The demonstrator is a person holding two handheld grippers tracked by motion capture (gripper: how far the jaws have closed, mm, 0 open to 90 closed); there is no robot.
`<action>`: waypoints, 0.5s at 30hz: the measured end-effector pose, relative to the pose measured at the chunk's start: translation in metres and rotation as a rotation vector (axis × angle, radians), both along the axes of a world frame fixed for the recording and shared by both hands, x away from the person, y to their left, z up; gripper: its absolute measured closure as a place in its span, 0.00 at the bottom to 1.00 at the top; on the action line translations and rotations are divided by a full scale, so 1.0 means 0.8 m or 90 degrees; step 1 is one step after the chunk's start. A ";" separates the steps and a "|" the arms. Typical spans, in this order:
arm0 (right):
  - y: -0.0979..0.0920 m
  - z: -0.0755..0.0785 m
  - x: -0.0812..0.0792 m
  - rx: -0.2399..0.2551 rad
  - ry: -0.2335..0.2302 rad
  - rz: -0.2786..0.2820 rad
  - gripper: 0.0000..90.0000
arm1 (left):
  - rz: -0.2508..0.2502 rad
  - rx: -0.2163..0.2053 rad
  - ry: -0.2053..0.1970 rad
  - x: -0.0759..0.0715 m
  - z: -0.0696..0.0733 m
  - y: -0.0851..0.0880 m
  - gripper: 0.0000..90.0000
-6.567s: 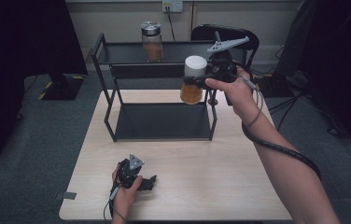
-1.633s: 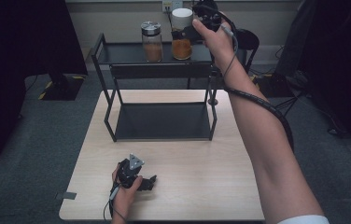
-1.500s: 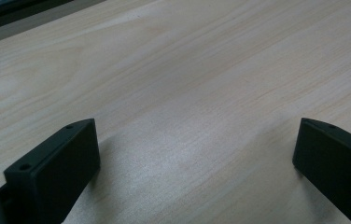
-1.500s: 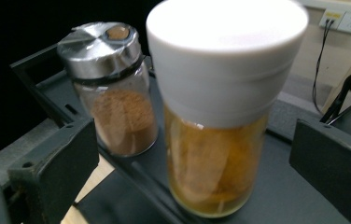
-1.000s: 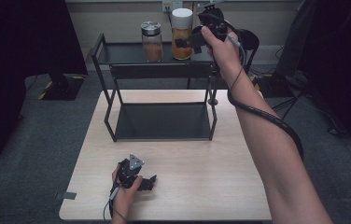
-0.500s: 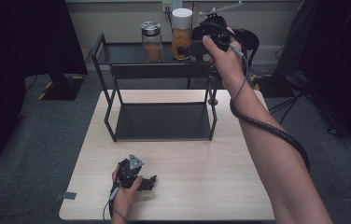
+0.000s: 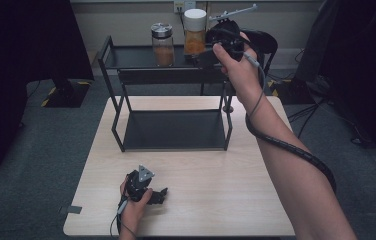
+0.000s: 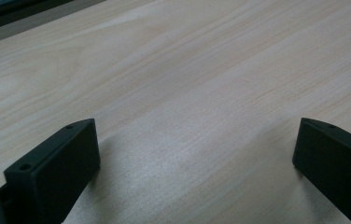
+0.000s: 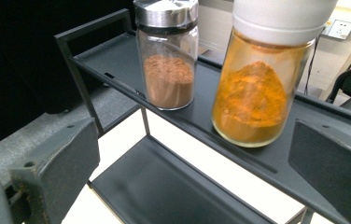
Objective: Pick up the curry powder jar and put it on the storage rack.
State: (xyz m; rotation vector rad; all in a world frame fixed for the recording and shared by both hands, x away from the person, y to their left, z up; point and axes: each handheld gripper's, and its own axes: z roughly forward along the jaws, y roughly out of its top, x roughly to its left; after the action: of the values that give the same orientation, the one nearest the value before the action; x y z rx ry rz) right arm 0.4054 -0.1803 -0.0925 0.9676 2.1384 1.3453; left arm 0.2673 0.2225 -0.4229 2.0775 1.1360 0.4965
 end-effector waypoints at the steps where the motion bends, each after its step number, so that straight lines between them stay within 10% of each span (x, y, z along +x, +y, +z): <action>1: 0.000 -0.001 -0.001 -0.001 0.002 -0.001 0.01 | 0.000 0.000 0.000 0.000 0.000 0.000 0.00; 15: -0.010 -0.023 -0.018 -0.006 0.001 0.019 0.01 | 0.000 0.000 0.000 0.000 0.000 0.000 0.00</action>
State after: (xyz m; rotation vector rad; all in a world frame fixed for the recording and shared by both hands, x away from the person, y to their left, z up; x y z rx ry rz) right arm 0.3907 -0.1879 -0.1110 0.9380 2.1665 1.3478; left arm 0.2673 0.2225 -0.4230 2.0770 1.1360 0.4966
